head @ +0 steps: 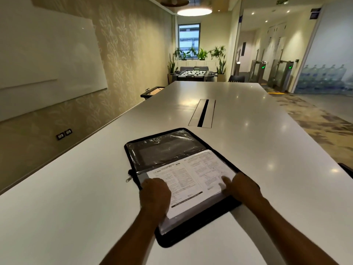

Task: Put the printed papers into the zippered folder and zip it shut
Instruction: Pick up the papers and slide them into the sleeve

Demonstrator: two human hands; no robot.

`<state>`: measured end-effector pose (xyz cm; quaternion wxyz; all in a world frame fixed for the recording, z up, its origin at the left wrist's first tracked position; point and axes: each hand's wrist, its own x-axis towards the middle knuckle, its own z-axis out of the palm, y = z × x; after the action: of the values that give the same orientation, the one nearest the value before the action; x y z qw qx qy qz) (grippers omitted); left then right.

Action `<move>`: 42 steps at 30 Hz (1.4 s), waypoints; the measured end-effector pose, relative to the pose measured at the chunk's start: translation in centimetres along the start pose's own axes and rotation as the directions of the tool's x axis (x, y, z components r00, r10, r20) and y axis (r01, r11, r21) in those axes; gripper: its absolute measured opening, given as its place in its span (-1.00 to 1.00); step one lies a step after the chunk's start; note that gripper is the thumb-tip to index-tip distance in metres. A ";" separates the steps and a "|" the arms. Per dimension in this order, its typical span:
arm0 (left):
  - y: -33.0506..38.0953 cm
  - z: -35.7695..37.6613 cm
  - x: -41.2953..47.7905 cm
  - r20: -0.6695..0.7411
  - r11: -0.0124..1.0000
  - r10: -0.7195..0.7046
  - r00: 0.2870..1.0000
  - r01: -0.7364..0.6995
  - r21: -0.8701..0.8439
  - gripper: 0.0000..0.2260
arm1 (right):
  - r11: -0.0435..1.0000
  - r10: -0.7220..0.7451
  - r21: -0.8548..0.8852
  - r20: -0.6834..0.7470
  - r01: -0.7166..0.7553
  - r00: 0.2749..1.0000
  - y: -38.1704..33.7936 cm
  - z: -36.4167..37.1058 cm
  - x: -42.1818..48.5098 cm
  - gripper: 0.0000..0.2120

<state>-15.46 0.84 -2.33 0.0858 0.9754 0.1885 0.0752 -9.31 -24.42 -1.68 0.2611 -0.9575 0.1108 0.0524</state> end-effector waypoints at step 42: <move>3.9 1.7 -6.7 -0.121 0.969 0.211 0.970 -0.224 -0.106 -0.66 | 0.982 -0.164 -0.094 0.027 0.165 0.986 2.9 0.7 -3.8 -0.28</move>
<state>-19.95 -5.47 -3.96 0.1245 0.9779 0.0798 0.1480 -13.73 -25.78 -3.10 0.2192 -0.9743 0.0262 0.0450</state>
